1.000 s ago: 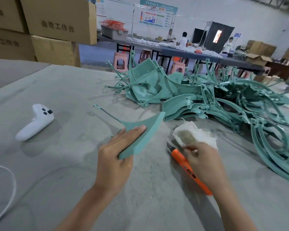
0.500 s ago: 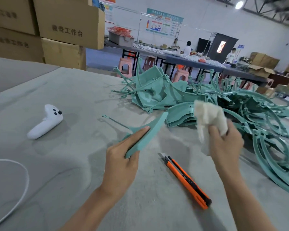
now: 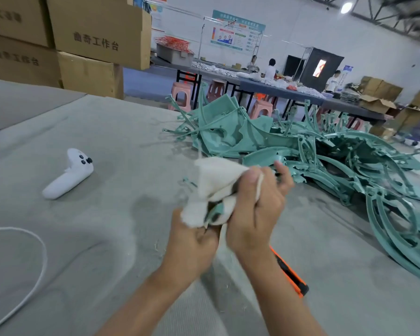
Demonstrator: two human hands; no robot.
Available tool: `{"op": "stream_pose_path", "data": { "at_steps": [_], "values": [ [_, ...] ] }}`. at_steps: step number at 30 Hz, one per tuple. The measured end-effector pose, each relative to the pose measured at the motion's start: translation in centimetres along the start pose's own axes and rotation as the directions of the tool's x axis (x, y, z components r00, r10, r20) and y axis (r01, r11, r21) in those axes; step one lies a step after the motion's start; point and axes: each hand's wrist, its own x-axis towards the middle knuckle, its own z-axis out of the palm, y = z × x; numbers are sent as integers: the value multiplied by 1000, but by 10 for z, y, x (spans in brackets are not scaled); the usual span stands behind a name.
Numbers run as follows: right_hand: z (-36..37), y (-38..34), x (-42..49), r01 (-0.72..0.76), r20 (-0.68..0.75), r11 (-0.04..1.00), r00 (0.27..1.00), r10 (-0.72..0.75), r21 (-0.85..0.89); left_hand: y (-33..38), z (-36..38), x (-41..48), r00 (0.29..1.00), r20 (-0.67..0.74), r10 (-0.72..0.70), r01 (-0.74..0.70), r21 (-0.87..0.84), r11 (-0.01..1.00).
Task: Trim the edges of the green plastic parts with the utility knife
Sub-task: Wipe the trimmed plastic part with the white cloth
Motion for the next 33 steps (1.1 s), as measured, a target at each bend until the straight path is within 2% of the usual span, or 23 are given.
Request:
{"op": "stream_pose_path", "data": {
  "at_steps": [1, 4, 6, 7, 8, 10, 11, 13, 15, 17, 18, 20, 22, 24, 28, 32, 33],
  "values": [
    [-1, 10, 7, -10, -32, 1000, 999, 10, 17, 2, 0, 0, 994, -48, 94, -97, -69, 993],
    [-9, 42, 20, -37, -15, 999, 999, 37, 4, 4, 1, 3, 992, -30, 121, -123, -69, 990],
    [-14, 57, 29, -53, -9, 998, 999, 53, -27, 4, 2, 5, 993, 13, 121, -119, -123, 985],
    [-15, 65, 35, -107, -28, 993, 994, 106, -44, 5, 1, 6, 994, 16, 107, -103, -172, 980],
    [-16, 72, 43, -216, -76, 976, 974, 212, -39, 5, 0, 8, 997, -8, 83, -83, -228, 970],
    [-20, 85, 63, -492, -203, 869, 847, 491, 48, 1, -7, 15, 993, -112, 22, -60, -342, 938],
    [-25, 88, 72, -574, -254, 816, 782, 570, 63, 0, -12, 21, 985, -172, -9, -59, -388, 920],
    [-29, 85, 79, -621, -247, 782, 751, 612, 51, 0, -20, 32, 969, -233, -85, -50, -520, 853],
    [-18, 64, 73, -576, -47, 813, 812, 581, 85, 6, -22, 40, 969, -200, -147, -22, -658, 752],
    [1, 32, 59, -524, 185, 844, 846, 500, 114, 18, -19, 42, 972, -169, -161, -6, -706, 708],
    [11, 19, 52, -475, 251, 874, 863, 438, 105, 22, -17, 41, 976, -158, -149, -11, -720, 694],
    [21, 2, 43, -328, 239, 945, 919, 313, 25, 30, -18, 36, 985, -131, -110, -27, -755, 655],
    [20, 1, 37, -224, 217, 971, 947, 237, -81, 35, -27, 31, 987, -108, -116, -20, -810, 586],
    [14, 4, 31, -167, 304, 977, 931, 201, -135, 37, -37, 28, 981, -124, -151, -25, -845, 534],
    [1, 7, 28, -137, 401, 988, 903, 152, -65, 39, -43, 23, 960, -91, -265, 33, -902, 431],
    [-5, 8, 35, -46, 479, 994, 873, 89, -101, 39, -44, 21, 944, -108, -312, 30, -912, 408],
    [-7, 11, 34, -80, 480, 994, 871, 105, -72, 39, -46, 21, 942, -117, -315, 25, -910, 415]
  ]
}}
